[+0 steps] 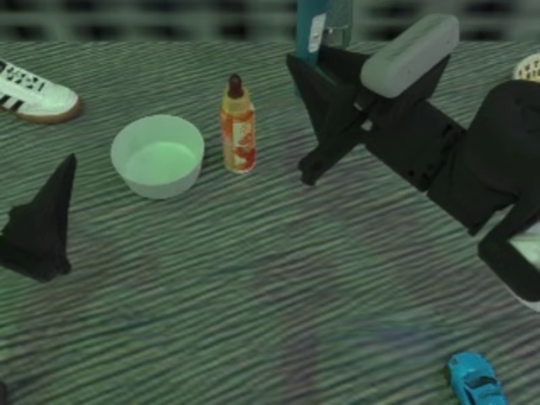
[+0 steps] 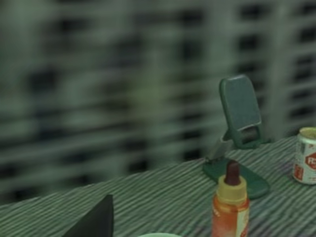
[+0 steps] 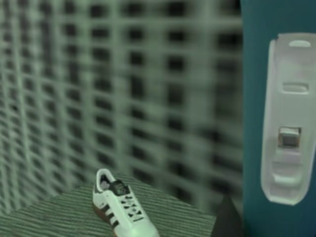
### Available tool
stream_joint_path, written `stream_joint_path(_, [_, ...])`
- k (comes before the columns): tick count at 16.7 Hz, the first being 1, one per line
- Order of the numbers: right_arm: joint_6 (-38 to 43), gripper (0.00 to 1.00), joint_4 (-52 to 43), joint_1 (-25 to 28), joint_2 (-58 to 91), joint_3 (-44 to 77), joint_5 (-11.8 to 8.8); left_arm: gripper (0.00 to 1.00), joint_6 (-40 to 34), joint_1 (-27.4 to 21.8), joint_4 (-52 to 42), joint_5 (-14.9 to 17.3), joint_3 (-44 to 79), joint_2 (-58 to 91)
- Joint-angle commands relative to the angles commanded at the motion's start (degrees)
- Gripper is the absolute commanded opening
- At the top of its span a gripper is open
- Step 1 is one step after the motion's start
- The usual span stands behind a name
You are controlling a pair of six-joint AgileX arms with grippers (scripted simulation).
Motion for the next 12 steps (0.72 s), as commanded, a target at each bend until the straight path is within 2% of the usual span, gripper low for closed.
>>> stream_joint_path(7, [0.0, 0.0, 0.0, 0.0, 0.0, 0.0, 0.0, 1.0, 2.5, -6.7, 10.0, 19.2, 17.7, 30.7])
stream_joint_path(10, [0.0, 0.0, 0.0, 0.0, 0.0, 0.0, 0.0, 1.0, 3.4, -8.9, 13.4, 25.4, 23.5, 40.2])
stream_joint_path(12, [0.0, 0.0, 0.0, 0.0, 0.0, 0.0, 0.0, 1.0, 3.8, -9.8, 15.1, 28.1, 26.3, 44.3])
